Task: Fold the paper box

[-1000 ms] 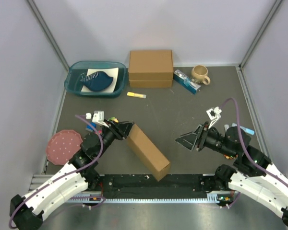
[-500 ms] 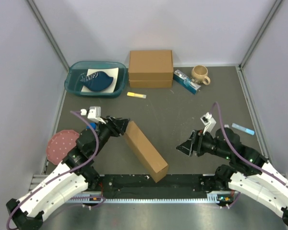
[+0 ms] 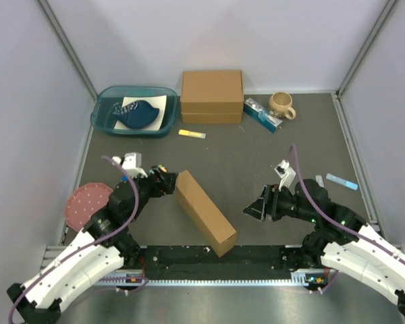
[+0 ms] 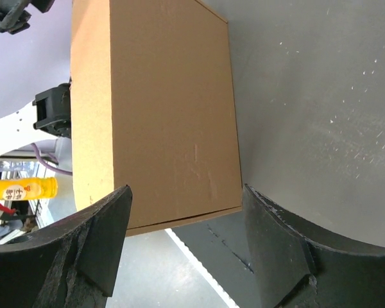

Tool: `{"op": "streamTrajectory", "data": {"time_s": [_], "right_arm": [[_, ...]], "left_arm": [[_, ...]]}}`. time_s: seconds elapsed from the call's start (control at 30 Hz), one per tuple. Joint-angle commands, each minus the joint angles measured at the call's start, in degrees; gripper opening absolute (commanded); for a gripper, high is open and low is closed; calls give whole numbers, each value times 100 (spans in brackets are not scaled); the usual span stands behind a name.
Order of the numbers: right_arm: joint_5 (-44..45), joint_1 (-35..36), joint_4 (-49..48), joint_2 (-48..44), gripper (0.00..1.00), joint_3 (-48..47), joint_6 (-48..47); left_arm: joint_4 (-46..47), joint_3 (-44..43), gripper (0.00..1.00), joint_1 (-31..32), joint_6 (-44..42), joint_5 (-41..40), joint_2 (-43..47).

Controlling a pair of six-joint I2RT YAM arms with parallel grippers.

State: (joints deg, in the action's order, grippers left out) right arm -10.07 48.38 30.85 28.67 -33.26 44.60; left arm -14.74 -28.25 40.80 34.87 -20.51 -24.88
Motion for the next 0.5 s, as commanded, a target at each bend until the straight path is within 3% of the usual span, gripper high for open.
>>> {"op": "streamTrajectory", "data": {"time_s": [0.0,0.13,0.3,0.37,0.47], "right_arm": [[-83,66,-281,-80,70,-85,-21],[-513,66,-325,-212,63,-242,-284],[74,58,420,-72,64,-691,-680],[22,66,395,182,70,-866,-855],[101,127,666,718,96,-1515,-1381]], "left_arm": [[-63,-689,85,-10,-480,284,-858],[-134,-683,84,-19,-333,101,-1001],[6,-261,78,-19,-50,-331,32],[-211,-93,77,-10,-279,-234,782],[-729,-14,77,-10,-253,-488,1021]]}}
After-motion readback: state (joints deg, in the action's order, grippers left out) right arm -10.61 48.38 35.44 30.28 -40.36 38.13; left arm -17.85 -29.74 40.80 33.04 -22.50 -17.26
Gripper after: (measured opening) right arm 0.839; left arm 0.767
